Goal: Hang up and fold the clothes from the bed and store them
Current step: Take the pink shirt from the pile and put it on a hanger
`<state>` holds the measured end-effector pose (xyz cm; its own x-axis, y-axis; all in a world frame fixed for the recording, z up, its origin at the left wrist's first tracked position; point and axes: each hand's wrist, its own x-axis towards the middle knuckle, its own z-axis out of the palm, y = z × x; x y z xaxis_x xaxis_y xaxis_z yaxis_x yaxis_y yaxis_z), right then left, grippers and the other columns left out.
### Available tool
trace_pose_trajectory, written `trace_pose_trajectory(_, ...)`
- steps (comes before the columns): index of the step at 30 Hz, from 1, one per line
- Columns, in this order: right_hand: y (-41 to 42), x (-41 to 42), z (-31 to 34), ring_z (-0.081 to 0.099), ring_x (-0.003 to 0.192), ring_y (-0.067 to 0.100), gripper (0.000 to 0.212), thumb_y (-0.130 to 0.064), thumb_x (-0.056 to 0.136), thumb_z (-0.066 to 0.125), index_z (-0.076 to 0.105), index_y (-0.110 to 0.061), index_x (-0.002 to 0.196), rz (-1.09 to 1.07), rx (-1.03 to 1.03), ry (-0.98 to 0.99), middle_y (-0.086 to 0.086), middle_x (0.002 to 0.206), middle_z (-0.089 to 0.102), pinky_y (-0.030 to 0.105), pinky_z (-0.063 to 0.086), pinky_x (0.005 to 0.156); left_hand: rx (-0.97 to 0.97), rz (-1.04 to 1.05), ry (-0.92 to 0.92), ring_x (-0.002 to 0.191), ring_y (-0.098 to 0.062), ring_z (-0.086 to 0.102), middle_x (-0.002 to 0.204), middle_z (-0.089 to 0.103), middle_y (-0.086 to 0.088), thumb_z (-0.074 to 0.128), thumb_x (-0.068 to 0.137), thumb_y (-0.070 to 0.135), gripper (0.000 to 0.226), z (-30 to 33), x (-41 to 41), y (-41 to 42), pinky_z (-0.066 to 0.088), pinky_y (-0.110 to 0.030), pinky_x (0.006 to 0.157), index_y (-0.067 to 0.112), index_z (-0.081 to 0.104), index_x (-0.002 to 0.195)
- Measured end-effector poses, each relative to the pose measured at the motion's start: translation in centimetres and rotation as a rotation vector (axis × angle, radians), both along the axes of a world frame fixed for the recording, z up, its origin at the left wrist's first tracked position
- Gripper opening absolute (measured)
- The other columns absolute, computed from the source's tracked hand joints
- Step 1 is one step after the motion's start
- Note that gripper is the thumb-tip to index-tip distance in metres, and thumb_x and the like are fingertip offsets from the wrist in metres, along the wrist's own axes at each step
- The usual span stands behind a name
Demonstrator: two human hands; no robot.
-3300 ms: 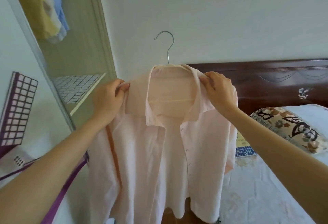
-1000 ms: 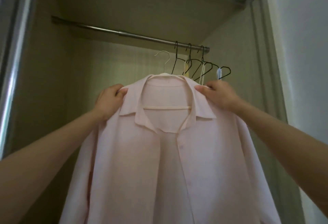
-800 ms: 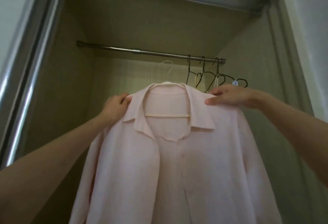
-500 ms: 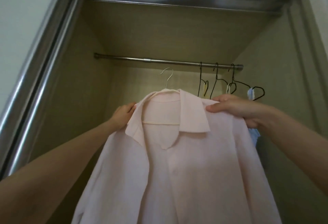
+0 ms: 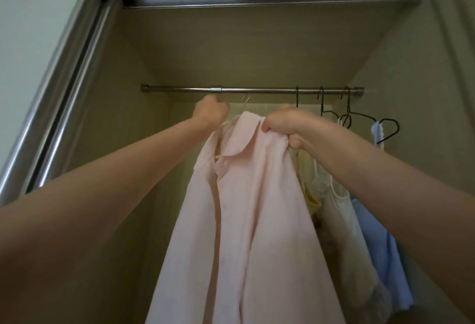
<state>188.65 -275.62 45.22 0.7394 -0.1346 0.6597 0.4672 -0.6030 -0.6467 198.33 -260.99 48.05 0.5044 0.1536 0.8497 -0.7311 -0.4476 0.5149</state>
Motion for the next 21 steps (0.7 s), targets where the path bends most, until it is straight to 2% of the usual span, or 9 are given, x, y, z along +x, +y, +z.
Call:
trace_pose_trajectory(3, 2.1, 0.1, 1.7, 0.043, 0.058, 0.013, 0.035, 0.000, 0.096, 0.048, 0.043, -0.001, 0.131, 0.014, 0.007, -0.087, 0.007, 0.075, 0.045, 0.016, 0.034, 0.035, 0.076, -0.091, -0.045, 0.073, -0.029, 0.061, 0.094, 0.068, -0.015, 0.048, 0.087, 0.013, 0.023, 2.3, -3.4, -0.8, 0.054, -0.031, 0.060, 0.003, 0.063, 0.101)
trace_pose_trajectory(5, 3.6, 0.6, 2.9, 0.046, 0.060, 0.013, 0.028, -0.001, 0.097, 0.049, 0.047, -0.003, 0.124, 0.045, 0.050, -0.147, 0.005, 0.073, 0.044, 0.019, 0.040, 0.041, 0.168, -0.113, 0.077, 0.059, -0.024, 0.058, 0.081, 0.066, -0.014, 0.047, 0.090, 0.014, 0.019, 2.9, -5.1, -1.3, 0.049, -0.025, 0.050, 0.002, 0.062, 0.093)
trace_pose_trajectory(8, 5.3, 2.6, 4.3, 0.058, 0.091, 0.024, 0.036, 0.000, 0.095, 0.050, 0.046, 0.003, 0.130, 0.068, 0.097, -0.209, 0.013, 0.099, 0.057, 0.032, 0.051, 0.077, 0.301, -0.120, 0.317, 0.061, -0.025, 0.064, 0.078, 0.065, -0.015, 0.040, 0.097, 0.020, 0.032, 3.2, -5.5, -0.9, 0.054, -0.028, 0.051, 0.000, 0.061, 0.085)
trace_pose_trajectory(10, 6.2, 3.7, 4.8, 0.055, 0.102, 0.026, 0.041, -0.005, 0.095, 0.051, 0.044, 0.002, 0.135, 0.048, 0.110, -0.223, 0.014, 0.116, 0.055, 0.034, 0.049, 0.090, 0.285, -0.202, 0.409, 0.063, -0.025, 0.066, 0.081, 0.064, -0.015, 0.039, 0.099, 0.024, 0.036, 3.7, -4.4, 0.1, 0.057, -0.031, 0.048, -0.002, 0.060, 0.089)
trace_pose_trajectory(13, 7.3, 5.7, 5.3, 0.055, 0.111, 0.028, 0.034, -0.011, 0.098, 0.050, 0.052, -0.001, 0.130, -0.022, 0.077, -0.262, 0.014, 0.122, 0.056, 0.027, 0.040, 0.084, 0.141, -0.345, 0.487, 0.071, -0.027, 0.065, 0.085, 0.063, -0.015, 0.043, 0.098, 0.022, 0.030, 3.9, -2.3, 1.6, 0.059, -0.037, 0.055, -0.004, 0.058, 0.099)
trace_pose_trajectory(15, 8.2, 7.5, 5.5, 0.056, 0.119, 0.030, 0.033, -0.011, 0.096, 0.052, 0.056, -0.001, 0.126, -0.069, 0.046, -0.285, 0.013, 0.130, 0.057, 0.028, 0.042, 0.087, 0.062, -0.425, 0.511, 0.071, -0.026, 0.063, 0.084, 0.062, -0.014, 0.047, 0.098, 0.025, 0.028, 3.9, -0.8, 2.1, 0.058, -0.038, 0.064, -0.001, 0.056, 0.091)
trace_pose_trajectory(17, 9.4, 9.6, 5.6, 0.059, 0.108, 0.026, 0.028, -0.013, 0.092, 0.059, 0.061, -0.001, 0.117, -0.106, 0.018, -0.298, 0.013, 0.128, 0.061, 0.032, 0.047, 0.093, 0.001, -0.473, 0.528, 0.070, -0.026, 0.061, 0.081, 0.060, -0.012, 0.047, 0.099, 0.029, 0.031, 3.8, 0.7, 2.6, 0.055, -0.039, 0.070, 0.003, 0.051, 0.082)
trace_pose_trajectory(19, 10.5, 11.7, 5.7, 0.060, 0.103, 0.024, 0.026, -0.018, 0.091, 0.061, 0.065, -0.004, 0.112, -0.140, -0.001, -0.307, 0.014, 0.125, 0.064, 0.034, 0.047, 0.091, -0.063, -0.550, 0.569, 0.071, -0.025, 0.058, 0.078, 0.059, -0.011, 0.045, 0.100, 0.029, 0.034, 3.8, 2.3, 3.2, 0.052, -0.036, 0.066, 0.002, 0.050, 0.079)
trace_pose_trajectory(21, 11.5, 13.7, 5.8, 0.061, 0.113, 0.030, 0.025, -0.018, 0.094, 0.057, 0.065, -0.006, 0.114, -0.178, -0.022, -0.318, 0.013, 0.127, 0.063, 0.033, 0.046, 0.090, -0.094, -0.641, 0.626, 0.071, -0.024, 0.056, 0.070, 0.062, -0.010, 0.045, 0.099, 0.031, 0.038, 3.6, 4.1, 3.8, 0.047, -0.034, 0.062, 0.000, 0.052, 0.078)
